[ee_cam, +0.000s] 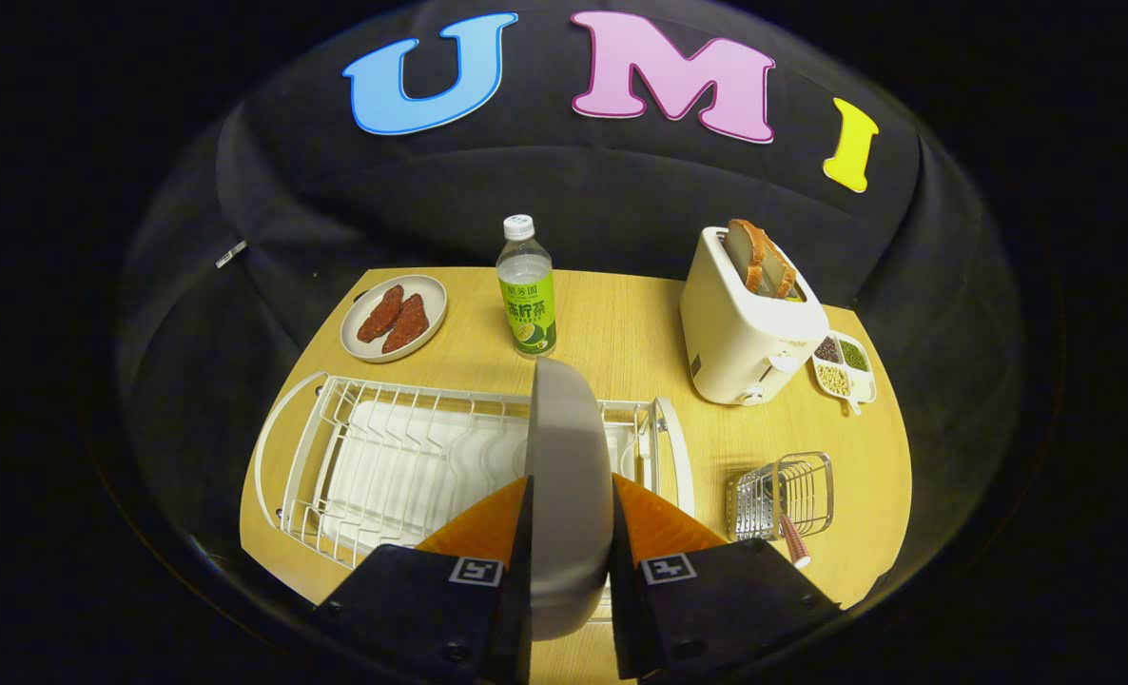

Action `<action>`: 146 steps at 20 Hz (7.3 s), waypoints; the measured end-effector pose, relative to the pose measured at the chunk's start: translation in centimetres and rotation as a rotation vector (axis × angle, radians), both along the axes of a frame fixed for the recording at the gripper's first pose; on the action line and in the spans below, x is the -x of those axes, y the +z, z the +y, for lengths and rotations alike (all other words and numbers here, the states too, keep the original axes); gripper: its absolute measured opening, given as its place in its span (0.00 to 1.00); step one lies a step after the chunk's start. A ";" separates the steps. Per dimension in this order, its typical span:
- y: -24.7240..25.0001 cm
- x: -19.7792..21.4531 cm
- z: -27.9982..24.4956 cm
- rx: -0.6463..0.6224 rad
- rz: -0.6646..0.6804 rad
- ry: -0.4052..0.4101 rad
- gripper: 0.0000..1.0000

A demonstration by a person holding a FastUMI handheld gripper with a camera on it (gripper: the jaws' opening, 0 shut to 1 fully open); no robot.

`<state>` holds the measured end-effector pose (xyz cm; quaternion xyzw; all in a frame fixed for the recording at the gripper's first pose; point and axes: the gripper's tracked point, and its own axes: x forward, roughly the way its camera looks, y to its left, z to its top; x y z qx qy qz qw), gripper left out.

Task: Take the plate from the dish rack, then take the spoon from the basket and place it into the plate.

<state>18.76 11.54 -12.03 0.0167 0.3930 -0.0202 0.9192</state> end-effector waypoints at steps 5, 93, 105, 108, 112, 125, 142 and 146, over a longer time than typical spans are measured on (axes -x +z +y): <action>1.0 0.4 -0.7 -0.004 -0.007 -0.015 0.36; -5.8 4.7 -18.2 0.018 -0.452 0.318 0.46; -3.8 4.8 -18.6 0.071 -0.473 0.334 0.22; -3.0 4.5 -19.7 0.079 -0.475 0.316 0.17; -2.3 4.5 -20.8 0.050 -0.464 0.298 0.14; 8.3 8.2 -19.2 -0.081 -0.554 0.383 0.14; 3.4 20.7 -13.4 -0.275 -0.364 0.636 0.14; 1.2 21.3 -11.6 -0.294 -0.351 0.676 0.14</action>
